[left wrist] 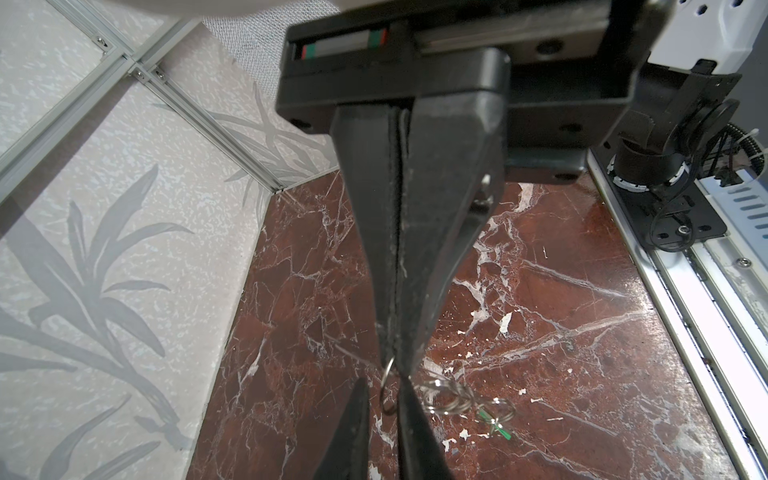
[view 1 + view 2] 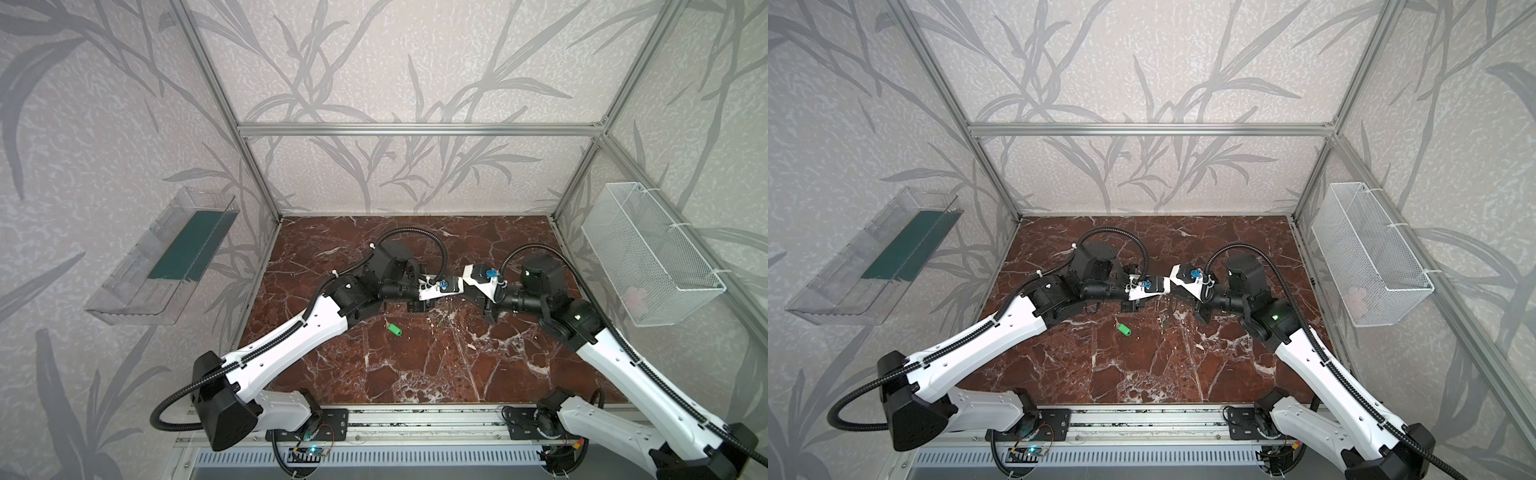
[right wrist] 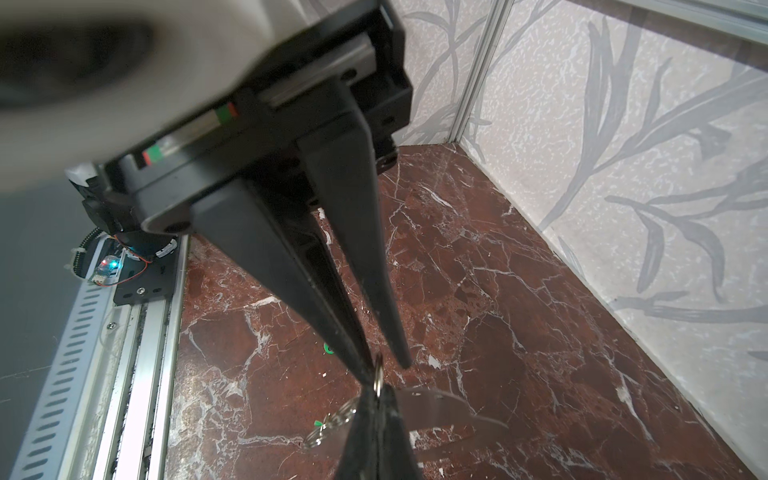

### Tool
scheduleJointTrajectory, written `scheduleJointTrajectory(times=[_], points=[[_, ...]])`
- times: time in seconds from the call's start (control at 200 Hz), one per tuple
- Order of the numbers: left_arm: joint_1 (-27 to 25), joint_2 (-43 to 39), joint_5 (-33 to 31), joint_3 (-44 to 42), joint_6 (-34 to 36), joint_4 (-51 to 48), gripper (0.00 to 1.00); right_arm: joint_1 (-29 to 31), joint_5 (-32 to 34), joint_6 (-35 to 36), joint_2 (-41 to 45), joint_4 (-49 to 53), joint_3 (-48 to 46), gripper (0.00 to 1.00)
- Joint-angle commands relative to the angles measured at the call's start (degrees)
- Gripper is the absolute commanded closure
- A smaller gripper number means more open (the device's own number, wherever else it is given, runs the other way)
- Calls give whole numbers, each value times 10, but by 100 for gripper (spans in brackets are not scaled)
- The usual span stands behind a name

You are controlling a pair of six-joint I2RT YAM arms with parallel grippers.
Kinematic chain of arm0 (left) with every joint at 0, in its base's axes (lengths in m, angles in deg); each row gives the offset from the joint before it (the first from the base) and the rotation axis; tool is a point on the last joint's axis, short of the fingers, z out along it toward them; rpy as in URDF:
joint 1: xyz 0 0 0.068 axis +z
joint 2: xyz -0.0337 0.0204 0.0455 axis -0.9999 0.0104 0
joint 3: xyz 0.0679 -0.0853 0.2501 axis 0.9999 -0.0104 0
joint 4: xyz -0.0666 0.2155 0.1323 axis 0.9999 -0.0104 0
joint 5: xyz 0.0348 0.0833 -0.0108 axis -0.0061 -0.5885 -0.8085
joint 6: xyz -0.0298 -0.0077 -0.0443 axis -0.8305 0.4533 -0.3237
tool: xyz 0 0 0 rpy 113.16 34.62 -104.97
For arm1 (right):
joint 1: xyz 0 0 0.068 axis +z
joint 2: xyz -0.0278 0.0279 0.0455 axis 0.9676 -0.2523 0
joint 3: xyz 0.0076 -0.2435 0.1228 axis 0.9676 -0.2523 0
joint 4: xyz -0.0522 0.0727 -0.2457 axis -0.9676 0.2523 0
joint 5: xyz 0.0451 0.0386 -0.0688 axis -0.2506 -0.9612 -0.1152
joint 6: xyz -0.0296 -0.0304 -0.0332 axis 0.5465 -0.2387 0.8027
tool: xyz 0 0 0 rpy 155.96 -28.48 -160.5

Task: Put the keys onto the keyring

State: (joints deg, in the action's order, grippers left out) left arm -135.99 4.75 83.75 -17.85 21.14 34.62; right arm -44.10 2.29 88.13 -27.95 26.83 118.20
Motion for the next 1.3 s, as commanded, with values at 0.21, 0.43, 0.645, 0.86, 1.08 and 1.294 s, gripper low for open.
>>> scheduleJointTrajectory(times=[0.21, 0.43, 0.645, 0.86, 1.08, 1.294], points=[[-4, 21, 18, 29, -12, 14, 100, 8, -11, 4, 24, -62, -19, 100], [11, 7, 66, 15, -57, 47, 100, -6, 42, -5, 75, -143, -84, 78], [43, -16, 162, -37, -131, 160, 100, -43, 8, -47, 133, -229, -145, 81], [52, -17, 204, -62, -162, 222, 100, -48, -9, -52, 137, -248, -154, 83], [54, -18, 224, -80, -190, 275, 100, -48, -34, -61, 102, -278, -145, 84], [56, -24, 231, -87, -189, 279, 100, -48, -32, -62, 101, -290, -148, 84]])
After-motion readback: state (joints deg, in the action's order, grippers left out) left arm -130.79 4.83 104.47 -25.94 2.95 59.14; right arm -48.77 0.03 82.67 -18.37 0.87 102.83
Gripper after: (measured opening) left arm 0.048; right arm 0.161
